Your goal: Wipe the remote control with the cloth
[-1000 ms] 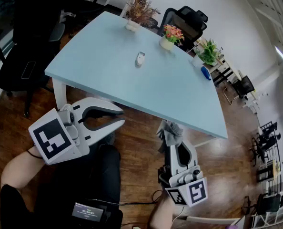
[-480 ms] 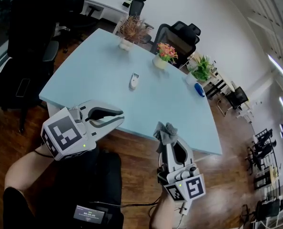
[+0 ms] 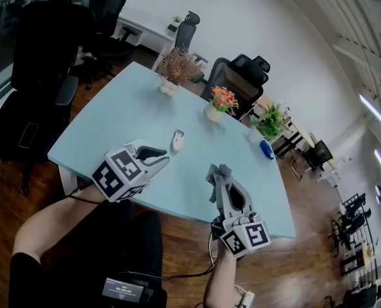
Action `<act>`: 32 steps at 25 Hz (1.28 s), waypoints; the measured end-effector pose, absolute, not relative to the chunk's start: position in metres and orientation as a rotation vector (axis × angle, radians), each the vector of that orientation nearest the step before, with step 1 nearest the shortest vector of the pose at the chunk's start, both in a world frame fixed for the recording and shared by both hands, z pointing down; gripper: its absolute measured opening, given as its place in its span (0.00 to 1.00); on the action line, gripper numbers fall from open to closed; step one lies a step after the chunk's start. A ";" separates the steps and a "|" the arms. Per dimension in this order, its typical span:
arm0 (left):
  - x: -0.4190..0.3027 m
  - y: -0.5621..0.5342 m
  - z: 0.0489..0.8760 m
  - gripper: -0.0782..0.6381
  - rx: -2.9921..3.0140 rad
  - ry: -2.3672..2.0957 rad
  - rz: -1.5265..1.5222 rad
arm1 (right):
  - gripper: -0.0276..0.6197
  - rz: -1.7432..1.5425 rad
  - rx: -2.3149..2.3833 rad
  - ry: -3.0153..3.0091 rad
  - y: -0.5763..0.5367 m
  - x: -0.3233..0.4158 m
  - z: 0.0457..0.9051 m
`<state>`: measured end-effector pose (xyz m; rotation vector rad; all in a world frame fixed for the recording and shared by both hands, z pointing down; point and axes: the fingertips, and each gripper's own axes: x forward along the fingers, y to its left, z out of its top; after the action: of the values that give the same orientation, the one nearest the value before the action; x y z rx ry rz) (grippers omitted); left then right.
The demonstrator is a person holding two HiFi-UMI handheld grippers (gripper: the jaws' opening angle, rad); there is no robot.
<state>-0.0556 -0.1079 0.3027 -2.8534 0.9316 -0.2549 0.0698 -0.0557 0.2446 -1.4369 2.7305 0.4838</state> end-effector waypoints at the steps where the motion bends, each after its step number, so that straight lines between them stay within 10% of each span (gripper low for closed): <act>1: -0.052 -0.129 0.308 0.25 -2.864 0.997 -0.291 | 0.09 0.479 -1.430 2.732 -0.067 0.071 0.242; 4: -0.025 -0.191 0.333 0.57 -2.906 1.127 -0.456 | 0.09 0.464 -1.395 2.742 -0.099 0.073 0.241; 8: 0.023 -0.269 0.359 0.67 -2.858 1.256 -0.666 | 0.09 0.410 -1.379 2.755 -0.137 0.093 0.252; 16: 0.052 -0.368 0.409 0.66 -2.894 1.248 -0.994 | 0.09 0.348 -1.415 2.740 -0.201 0.160 0.254; 19: 0.036 -0.397 0.407 0.46 -2.946 1.133 -1.002 | 0.09 0.314 -1.414 2.748 -0.236 0.170 0.260; 28: 0.080 -0.404 0.418 0.66 -2.930 0.623 -1.199 | 0.09 0.282 -1.353 2.825 -0.267 0.172 0.277; 32: 0.078 -0.399 0.420 0.49 -2.944 0.461 -1.221 | 0.09 0.272 -1.360 2.841 -0.277 0.167 0.278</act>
<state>0.0783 -0.3990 0.4203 -2.9436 0.4606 -1.2211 0.1671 -0.2775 0.2776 -1.3599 2.8407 0.2717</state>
